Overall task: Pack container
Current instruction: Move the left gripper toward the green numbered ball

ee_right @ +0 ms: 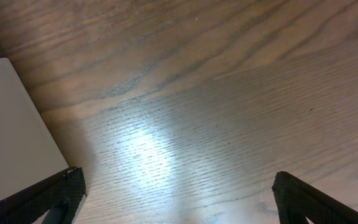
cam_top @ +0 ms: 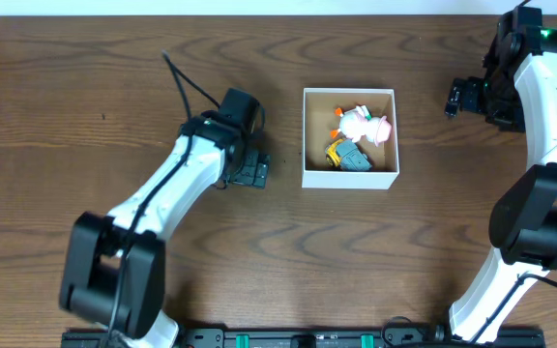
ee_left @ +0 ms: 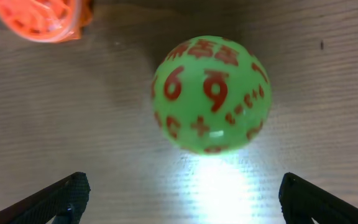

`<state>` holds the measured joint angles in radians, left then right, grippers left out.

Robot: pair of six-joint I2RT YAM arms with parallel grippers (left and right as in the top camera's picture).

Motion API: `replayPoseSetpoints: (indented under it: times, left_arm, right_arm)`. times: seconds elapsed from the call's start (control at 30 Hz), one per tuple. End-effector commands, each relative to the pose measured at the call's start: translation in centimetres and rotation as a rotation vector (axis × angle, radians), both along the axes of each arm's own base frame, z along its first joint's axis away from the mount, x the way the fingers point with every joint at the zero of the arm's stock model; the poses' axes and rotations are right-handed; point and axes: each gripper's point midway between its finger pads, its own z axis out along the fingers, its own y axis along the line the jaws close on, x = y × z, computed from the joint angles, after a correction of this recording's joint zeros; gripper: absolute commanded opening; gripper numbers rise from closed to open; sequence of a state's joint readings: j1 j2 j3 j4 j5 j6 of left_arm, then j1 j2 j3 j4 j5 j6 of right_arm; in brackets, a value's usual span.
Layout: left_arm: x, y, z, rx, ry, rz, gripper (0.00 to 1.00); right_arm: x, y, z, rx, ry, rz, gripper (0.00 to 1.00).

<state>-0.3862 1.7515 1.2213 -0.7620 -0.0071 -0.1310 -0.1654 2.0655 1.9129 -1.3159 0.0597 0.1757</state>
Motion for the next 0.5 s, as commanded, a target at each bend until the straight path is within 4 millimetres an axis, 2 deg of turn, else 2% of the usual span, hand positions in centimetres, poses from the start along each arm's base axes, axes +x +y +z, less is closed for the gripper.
replayPoseSetpoints:
  times: [0.0,0.13,0.23,0.33,0.47]
  left_arm:
    - [2.3,-1.2,1.6,-0.04,-0.042,-0.004,0.98]
    - [3.8,-1.8,3.0,-0.055,-0.079,-0.004,0.98]
    - [4.1,-1.9,3.1,-0.055,-0.08,-0.004,0.98]
    - [3.4,-1.6,2.0,-0.036,-0.031,-0.003,0.98]
    - [2.8,-1.4,-0.5,-0.006,0.043,-0.006,0.98]
  right_arm:
    - [-0.2,-0.3,0.3,-0.004,-0.006,-0.016,0.99]
    - [-0.2,-0.3,0.3,-0.004,-0.006,-0.016,0.99]
    - [-0.2,-0.3,0.3,-0.004,-0.007,-0.017,0.99]
    - [-0.2,-0.3,0.3,-0.004,-0.007,-0.017,0.99]
    - [-0.2,-0.3,0.3,-0.004,-0.006,-0.016,0.99]
